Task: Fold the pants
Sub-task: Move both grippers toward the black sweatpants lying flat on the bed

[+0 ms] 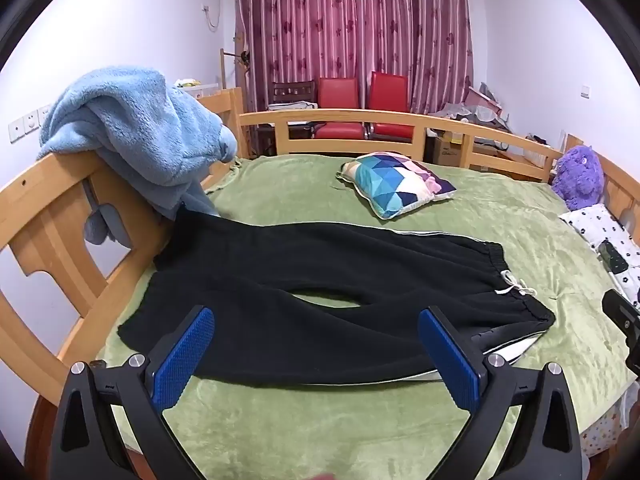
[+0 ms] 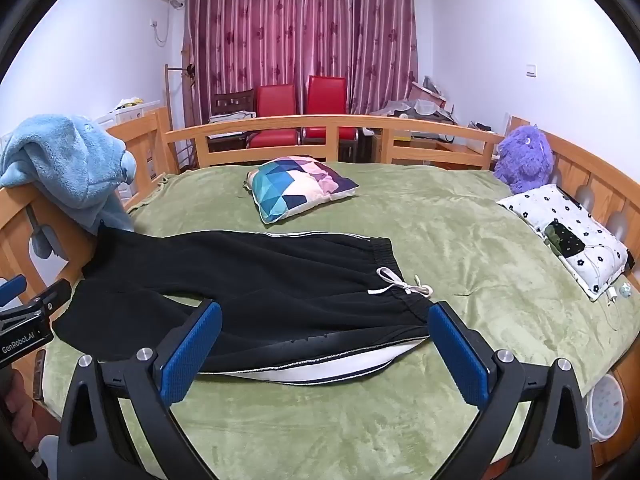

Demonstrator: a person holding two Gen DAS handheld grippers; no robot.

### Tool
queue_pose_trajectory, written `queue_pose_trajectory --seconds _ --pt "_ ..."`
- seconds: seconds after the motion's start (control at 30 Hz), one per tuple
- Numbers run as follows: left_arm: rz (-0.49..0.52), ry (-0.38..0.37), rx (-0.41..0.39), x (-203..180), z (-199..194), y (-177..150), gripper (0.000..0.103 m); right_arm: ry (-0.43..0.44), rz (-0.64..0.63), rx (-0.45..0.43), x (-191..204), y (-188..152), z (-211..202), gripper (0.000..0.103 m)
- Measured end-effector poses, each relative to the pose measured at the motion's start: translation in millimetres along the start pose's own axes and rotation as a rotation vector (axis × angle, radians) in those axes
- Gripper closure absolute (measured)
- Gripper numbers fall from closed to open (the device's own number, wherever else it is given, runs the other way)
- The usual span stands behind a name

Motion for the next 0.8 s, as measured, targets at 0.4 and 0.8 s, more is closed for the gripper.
queue_pose_trajectory --seconds 0.4,0.8 --pt "0.011 -0.023 0.013 -5.8 2.5 -4.9 0.000 0.005 0.009 -0.005 0.3 1.5 -0.2 0.002" --pt "0.012 -0.023 0.010 -6.6 1.8 -6.7 0.000 0.012 0.013 -0.006 2.9 1.6 -0.4 0.002"
Point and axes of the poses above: each gripper's, at about its wrist camera, not at the fingertips, and z roughly the way its jaws point, x to its left, y to its top, the point moved 7 cm from there along z, roughly the way its jaws point, and after that the axes turned 6 degrees about -z, right-handed, at the moved point
